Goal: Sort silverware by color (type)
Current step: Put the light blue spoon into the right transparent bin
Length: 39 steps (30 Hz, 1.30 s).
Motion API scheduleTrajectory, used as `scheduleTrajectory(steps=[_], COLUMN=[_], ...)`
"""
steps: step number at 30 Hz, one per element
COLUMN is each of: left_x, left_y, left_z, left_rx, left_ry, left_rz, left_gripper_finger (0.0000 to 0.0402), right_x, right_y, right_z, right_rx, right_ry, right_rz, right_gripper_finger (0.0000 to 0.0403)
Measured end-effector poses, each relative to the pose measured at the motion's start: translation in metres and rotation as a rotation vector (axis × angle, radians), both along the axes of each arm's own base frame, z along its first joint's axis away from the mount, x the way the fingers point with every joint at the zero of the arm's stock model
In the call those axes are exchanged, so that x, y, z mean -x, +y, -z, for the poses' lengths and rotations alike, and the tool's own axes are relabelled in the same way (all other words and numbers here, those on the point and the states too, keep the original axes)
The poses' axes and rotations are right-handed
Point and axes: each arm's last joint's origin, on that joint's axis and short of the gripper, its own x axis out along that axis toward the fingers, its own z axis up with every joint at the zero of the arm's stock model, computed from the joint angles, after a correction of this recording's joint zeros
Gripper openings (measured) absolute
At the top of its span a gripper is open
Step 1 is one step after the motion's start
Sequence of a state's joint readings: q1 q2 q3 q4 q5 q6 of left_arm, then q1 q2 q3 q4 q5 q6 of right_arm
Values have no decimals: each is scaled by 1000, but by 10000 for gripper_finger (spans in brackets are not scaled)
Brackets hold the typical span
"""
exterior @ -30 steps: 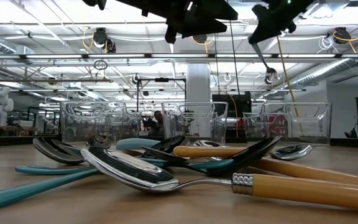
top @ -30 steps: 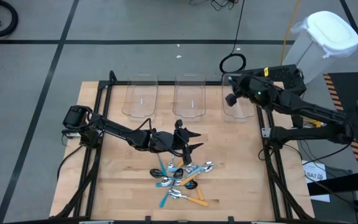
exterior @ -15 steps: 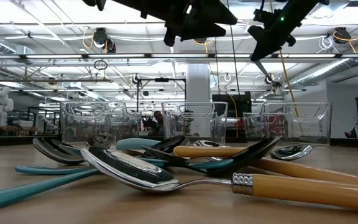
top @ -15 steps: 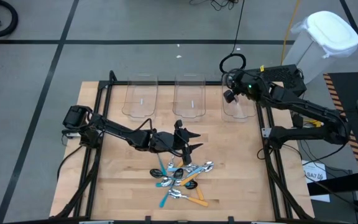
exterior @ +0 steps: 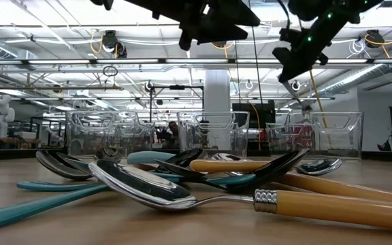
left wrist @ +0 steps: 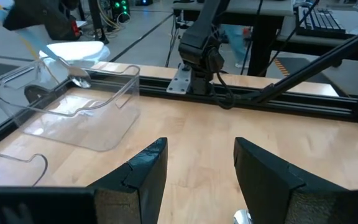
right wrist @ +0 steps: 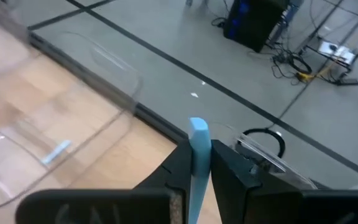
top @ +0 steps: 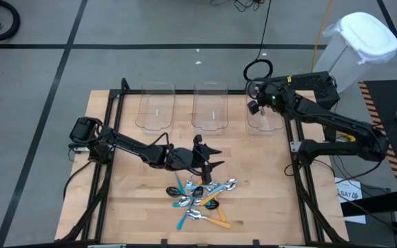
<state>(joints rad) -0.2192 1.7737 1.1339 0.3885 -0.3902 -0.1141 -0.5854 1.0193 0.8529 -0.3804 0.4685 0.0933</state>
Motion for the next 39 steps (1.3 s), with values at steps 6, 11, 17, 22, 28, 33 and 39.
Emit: scheduleTrajectory(steps=[6, 11, 17, 22, 28, 33, 39], left_x=[0, 0, 0, 0, 0, 0, 0], left_y=[0, 0, 0, 0, 0, 0, 0], left_z=[0, 0, 0, 0, 0, 0, 0], left_rx=[0, -2, -5, -5, -5, -5, -4], left_ry=[-3, -3, -3, -3, -3, -4, -4], left_rz=[0, 0, 1, 1, 1, 1, 0], left_gripper_finger=[184, 184, 184, 184, 184, 184, 184], right_x=[10, 16, 22, 28, 33, 37, 39], right_y=[-10, -15, -20, -22, -23, -22, -21], right_z=[18, 33, 49, 60, 67, 77, 83], right_rx=[-22, -38, -47, -73, -93, -115, -131], right_ry=[30, 18, 2, 2, 9, 26, 40], right_rz=[65, 81, 100, 105, 115, 129, 139], right_gripper_finger=[40, 40, 40, 40, 40, 40, 42])
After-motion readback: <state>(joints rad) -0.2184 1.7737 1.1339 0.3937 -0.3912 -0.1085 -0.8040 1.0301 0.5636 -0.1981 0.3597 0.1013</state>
